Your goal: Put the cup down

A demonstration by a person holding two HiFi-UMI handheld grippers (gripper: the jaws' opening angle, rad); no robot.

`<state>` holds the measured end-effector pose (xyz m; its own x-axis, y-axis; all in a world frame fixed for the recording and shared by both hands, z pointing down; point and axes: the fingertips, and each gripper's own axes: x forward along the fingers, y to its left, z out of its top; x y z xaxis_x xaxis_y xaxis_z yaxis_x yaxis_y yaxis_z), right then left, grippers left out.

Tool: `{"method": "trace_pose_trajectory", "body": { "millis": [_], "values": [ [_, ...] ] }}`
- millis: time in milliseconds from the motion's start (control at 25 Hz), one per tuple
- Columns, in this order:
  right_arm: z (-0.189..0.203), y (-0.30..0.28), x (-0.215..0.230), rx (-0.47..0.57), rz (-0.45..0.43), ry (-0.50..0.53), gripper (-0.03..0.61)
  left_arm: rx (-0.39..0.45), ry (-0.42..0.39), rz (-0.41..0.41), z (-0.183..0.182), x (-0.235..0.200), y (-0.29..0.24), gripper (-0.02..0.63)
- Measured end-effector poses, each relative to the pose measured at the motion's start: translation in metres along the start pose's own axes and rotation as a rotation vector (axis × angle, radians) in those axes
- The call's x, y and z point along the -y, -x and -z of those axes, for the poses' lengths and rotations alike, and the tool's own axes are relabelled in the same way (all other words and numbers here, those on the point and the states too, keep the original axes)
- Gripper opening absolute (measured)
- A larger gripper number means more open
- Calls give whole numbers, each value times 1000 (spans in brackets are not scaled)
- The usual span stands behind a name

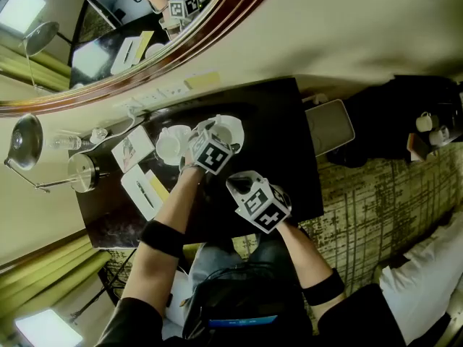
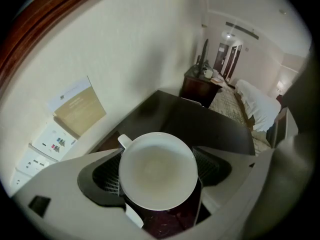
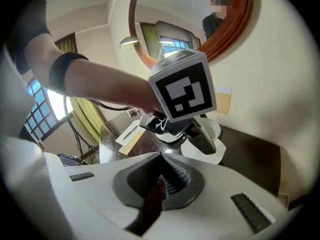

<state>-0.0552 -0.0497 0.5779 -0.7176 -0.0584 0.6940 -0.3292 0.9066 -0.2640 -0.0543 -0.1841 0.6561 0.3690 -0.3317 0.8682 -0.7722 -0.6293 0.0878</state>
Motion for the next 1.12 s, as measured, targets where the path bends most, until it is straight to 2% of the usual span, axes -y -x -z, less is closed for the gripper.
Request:
{"method": "trace_pose_trajectory", "body": {
  "millis": [360,640,680,760,800,1120],
  "values": [
    [9,-8,-3,-22,11,-12,5,20,42,4,12,-5,-12,426],
    [18,-6,-4,-22,7,-32,5,91,72,-9,0,-6,-7,430],
    [16,-4,-2,-15,14,-30,5,101,81,-16,-1,-7,-6,433],
    [13,-2,-1,-4,23,-28,5,107,96,-38,-1,-11,-5,501],
    [14,-1,-1,-3,24,-32,5,106,98,-47,-1,-12,-4,515],
    [19,9,-7,6,23,-41,5,121,66,-88,-9,2,25,518]
  ]
}}
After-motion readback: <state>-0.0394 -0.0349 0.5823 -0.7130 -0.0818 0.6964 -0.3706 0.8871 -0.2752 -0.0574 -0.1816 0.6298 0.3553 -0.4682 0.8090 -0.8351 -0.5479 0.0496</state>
